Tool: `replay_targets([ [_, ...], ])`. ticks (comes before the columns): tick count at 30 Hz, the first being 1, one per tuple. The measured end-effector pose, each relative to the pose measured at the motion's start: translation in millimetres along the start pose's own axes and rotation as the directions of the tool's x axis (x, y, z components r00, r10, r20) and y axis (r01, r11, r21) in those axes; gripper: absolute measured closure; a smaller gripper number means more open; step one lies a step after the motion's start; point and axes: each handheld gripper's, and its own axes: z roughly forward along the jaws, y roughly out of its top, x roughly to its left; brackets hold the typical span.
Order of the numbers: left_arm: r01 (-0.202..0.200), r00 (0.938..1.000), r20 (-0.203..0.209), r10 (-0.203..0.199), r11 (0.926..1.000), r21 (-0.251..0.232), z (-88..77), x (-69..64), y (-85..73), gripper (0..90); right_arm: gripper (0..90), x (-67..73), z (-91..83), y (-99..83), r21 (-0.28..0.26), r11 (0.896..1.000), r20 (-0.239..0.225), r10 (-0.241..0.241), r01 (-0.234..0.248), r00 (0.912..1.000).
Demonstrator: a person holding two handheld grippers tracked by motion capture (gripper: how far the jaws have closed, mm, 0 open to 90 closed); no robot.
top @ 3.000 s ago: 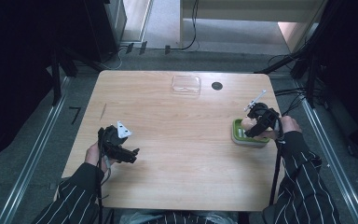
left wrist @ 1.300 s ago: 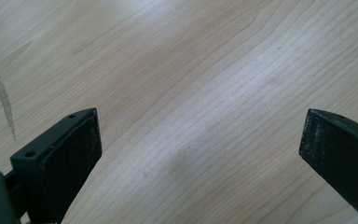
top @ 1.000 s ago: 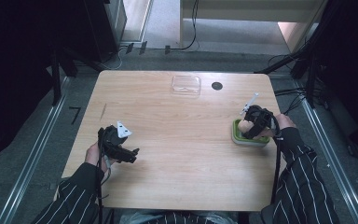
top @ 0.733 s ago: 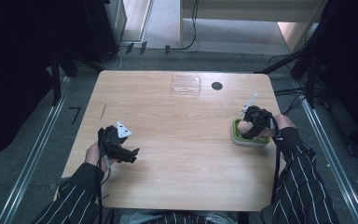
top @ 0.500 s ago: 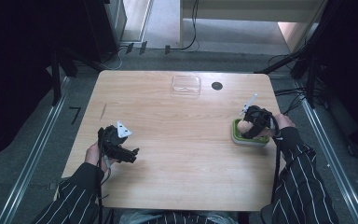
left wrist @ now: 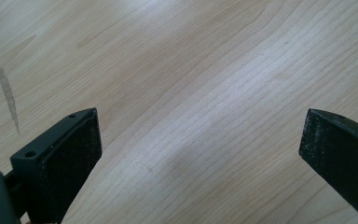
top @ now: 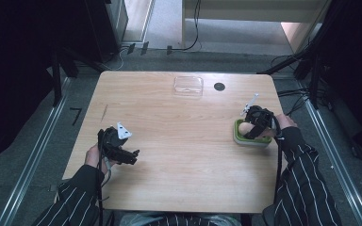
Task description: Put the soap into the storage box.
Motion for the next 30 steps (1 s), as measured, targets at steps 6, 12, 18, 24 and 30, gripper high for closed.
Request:
replay_targets([
  [6,0.009,1.0,-0.001,-0.009,1.0,-0.003,-2.4,0.1,-3.1,0.0,27.0,0.1,-2.8,1.1,-0.001,1.0,0.003,0.011,-0.011,0.9999],
  [12,0.012,0.9999,-0.008,-0.012,0.9999,-0.01,-5.8,0.3,-4.4,0.0,21.6,-1.1,-11.5,-0.8,-0.016,0.998,0.028,0.061,-0.061,0.9977],
  [18,0.003,1.0,-0.007,-0.003,1.0,-0.009,-4.9,-3.4,-1.0,0.0,17.5,-0.3,-14.0,-1.3,-0.036,0.993,0.011,0.112,-0.112,0.9936],
  [24,-0.004,1.0,-0.004,0.004,1.0,-0.008,-4.3,-3.9,-0.1,0.0,14.4,2.7,-18.8,1.1,-0.063,0.987,0.002,0.15,-0.149,0.9887],
  [30,0.001,1.0,-0.005,-0.001,0.9999,-0.012,-3.6,-1.6,-1.0,0.0,12.7,9.7,-25.1,7.4,-0.08,0.982,-0.002,0.173,-0.173,0.9849],
])
